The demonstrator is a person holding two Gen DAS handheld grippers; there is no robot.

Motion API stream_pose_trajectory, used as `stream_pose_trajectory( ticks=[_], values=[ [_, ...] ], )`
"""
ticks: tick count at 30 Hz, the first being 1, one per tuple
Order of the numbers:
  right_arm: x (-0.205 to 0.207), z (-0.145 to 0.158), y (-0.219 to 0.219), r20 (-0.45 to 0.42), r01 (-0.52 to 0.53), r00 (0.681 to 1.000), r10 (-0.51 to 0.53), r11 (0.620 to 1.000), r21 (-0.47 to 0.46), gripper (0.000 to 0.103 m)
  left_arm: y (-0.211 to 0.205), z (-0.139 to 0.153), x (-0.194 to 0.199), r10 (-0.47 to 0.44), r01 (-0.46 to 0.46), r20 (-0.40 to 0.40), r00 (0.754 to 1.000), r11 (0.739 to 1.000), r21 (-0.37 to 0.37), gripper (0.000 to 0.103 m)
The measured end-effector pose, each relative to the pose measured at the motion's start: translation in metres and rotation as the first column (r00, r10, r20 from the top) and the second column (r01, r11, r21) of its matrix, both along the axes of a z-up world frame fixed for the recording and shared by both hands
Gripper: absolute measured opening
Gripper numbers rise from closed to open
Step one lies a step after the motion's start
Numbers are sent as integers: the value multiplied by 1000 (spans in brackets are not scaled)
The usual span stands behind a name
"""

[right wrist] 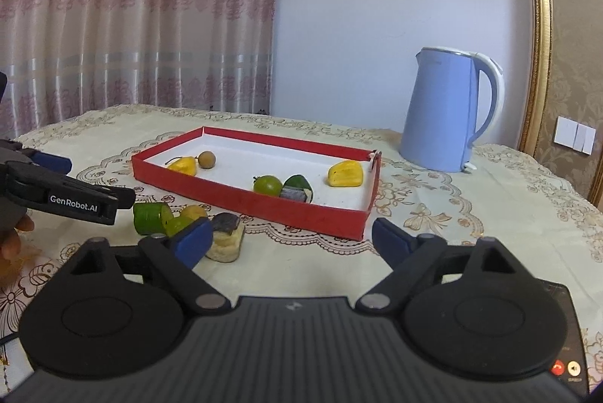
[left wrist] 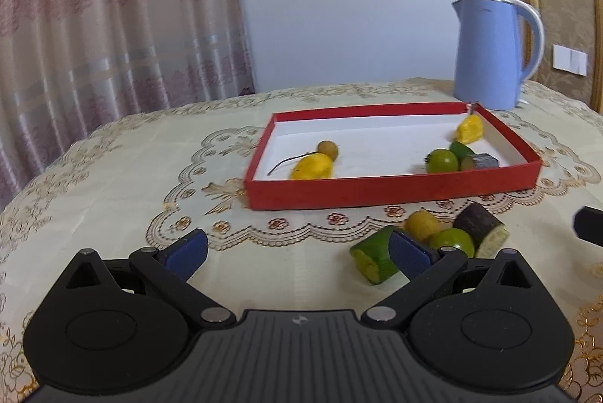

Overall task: Organize fruits
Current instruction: 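Move the left gripper to the light green cucumber chunk and grasp it, then lift the cucumber chunk toward the tray with the left gripper while the right gripper grasps a dark eggplant slice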

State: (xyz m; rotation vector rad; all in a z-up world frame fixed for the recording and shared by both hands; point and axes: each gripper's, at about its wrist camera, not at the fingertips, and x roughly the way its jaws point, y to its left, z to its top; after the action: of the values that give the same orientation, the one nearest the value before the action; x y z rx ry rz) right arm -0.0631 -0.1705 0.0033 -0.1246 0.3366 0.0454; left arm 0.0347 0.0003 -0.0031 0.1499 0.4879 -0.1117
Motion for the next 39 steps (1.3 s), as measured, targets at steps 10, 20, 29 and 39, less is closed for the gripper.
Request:
stream_pose_trajectory(
  ticks=[10,20,29,39],
  values=[
    [0,-3,-5,5,14,1000,-14,1000,27,89,-20,-1,14,-37,36,-80,996,999,-12,66],
    [0,-8,-8,2,-3,1000,3,999,42,94,-25,0,22,-50,30,-159,986,992,-122,65],
    [-3,-12,-6,3,-26,1000,26,999,37,96,-21,-9,29,-50,11,-229,972,986,-168,63],
    [-2,-12,-9,1,-25,1000,25,998,57,97,-14,-14,31,-93,21,-247,965,960,-280,41]
  ],
)
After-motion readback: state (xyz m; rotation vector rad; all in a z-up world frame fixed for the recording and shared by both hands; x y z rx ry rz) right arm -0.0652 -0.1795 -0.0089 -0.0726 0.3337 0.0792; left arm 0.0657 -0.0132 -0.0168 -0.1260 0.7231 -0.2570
